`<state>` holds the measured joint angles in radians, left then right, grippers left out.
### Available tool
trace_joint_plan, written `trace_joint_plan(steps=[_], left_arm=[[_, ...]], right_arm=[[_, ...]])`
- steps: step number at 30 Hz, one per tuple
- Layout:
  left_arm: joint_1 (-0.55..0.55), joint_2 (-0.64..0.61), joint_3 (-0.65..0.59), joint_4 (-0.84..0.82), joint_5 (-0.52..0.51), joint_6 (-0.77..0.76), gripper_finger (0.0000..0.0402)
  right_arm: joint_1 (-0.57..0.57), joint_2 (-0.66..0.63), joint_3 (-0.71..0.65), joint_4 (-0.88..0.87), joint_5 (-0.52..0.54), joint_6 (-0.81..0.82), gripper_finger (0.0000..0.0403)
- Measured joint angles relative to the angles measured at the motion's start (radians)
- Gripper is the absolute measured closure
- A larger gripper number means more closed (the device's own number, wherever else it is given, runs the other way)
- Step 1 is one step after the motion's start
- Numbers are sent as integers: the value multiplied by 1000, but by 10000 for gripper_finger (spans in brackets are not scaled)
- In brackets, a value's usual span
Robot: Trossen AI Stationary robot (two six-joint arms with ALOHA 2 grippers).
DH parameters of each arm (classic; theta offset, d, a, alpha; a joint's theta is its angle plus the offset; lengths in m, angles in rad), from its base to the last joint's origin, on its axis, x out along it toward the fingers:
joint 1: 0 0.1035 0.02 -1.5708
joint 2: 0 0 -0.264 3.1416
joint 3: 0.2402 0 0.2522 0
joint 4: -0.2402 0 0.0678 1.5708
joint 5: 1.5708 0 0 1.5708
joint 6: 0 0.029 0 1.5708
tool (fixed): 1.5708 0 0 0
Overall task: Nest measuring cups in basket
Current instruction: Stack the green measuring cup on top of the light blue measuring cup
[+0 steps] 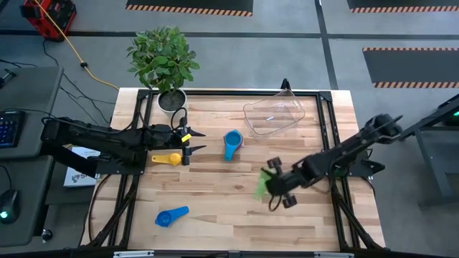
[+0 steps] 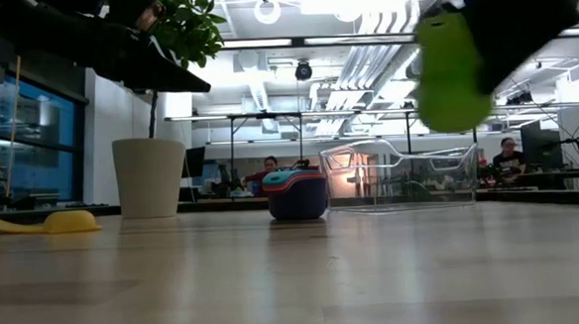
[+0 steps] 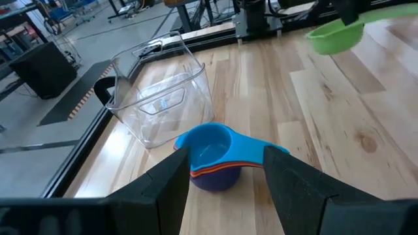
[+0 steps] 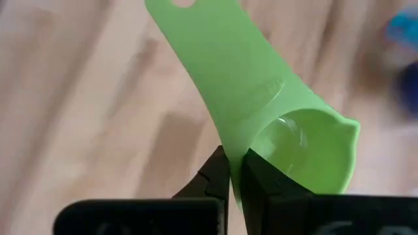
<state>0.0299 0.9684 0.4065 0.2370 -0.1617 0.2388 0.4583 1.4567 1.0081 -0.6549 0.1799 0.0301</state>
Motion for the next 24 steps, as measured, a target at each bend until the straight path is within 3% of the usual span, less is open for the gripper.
trace_joint_plan(steps=[3, 4, 9, 15, 24], left_arm=[[0, 0, 0, 4, 2, 0, 218], [0, 0, 0, 9, 2, 0, 218], [0, 0, 0, 39, 11, 0, 218], [0, -18, 1, 47, 105, 33, 218], [0, -164, 2, -12, 152, -2, 218]], right_arm=[[-16, 113, 107, -14, 257, -29, 400], [-36, 146, 137, -10, 281, -87, 400], [-141, 279, 229, -18, 210, -498, 401], [-333, 297, 283, 12, 151, -642, 402], [-451, 335, 301, 131, 76, -826, 402]])
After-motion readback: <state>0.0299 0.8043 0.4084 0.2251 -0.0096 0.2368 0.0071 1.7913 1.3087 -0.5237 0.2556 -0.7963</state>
